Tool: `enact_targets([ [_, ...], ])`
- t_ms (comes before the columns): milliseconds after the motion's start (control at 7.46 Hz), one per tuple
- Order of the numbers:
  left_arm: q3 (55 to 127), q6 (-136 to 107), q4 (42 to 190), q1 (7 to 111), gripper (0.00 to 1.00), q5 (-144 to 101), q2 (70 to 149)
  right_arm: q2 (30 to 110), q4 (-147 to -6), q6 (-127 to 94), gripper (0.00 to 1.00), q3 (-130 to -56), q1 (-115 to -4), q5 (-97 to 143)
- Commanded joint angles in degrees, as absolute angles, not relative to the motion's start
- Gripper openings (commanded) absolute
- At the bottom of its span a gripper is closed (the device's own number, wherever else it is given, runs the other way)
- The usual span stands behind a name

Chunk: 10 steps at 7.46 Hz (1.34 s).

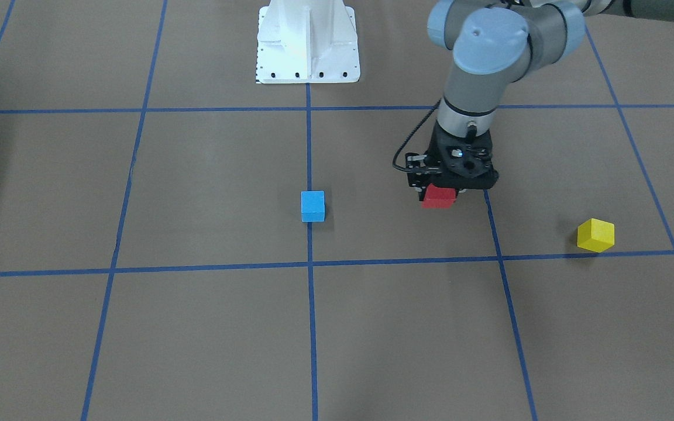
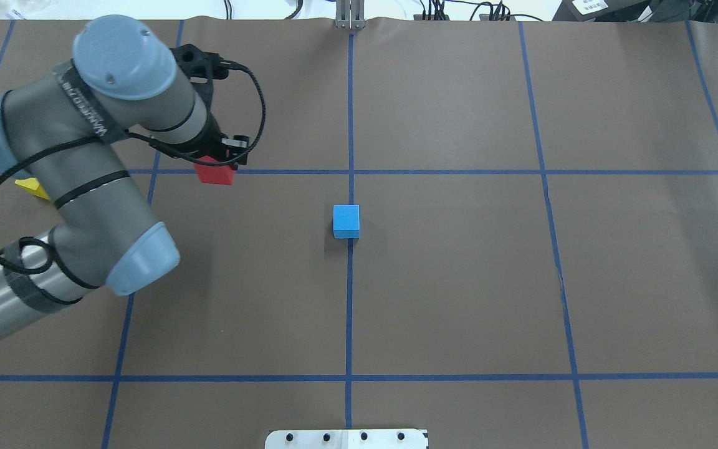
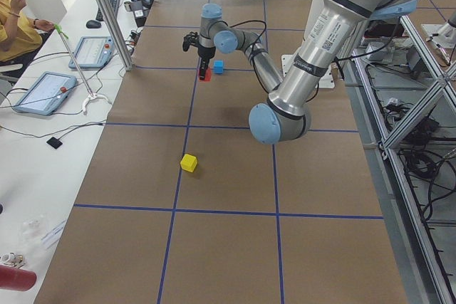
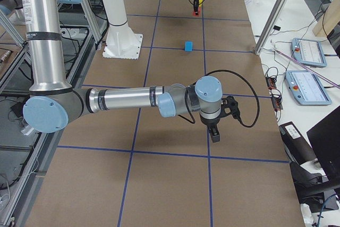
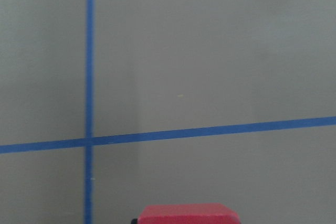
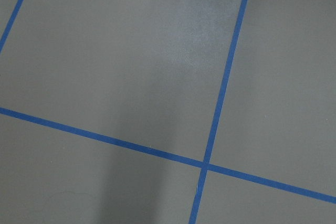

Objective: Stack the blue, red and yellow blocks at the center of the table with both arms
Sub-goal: 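Carry the red cube with the left gripper onto the blue cube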

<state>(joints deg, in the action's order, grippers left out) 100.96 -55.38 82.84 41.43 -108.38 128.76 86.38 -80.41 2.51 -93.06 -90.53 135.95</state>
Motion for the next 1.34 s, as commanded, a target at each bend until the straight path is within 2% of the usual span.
enact_targets([
  [0,89.97,-63.33,81.21,35.8,0.0,-108.02,142.24,86.57,-80.59,1.33,1.0,-92.99,-90.53,133.62],
  [402,87.46,-65.56,82.69,31.47,0.0,-104.5,143.35,85.78,-87.16,2.8,1.0,-93.69,-89.57,131.4],
  [670,82.21,-65.57,89.18,31.11,0.0,-103.19,143.17,87.62,-87.37,2.9,1.0,-93.69,-88.15,131.13],
  [1206,81.21,-65.3,90.62,30.33,0.0,-103.18,143.44,88.07,-87.19,2.81,1.0,-93.6,-88.15,131.22],
])
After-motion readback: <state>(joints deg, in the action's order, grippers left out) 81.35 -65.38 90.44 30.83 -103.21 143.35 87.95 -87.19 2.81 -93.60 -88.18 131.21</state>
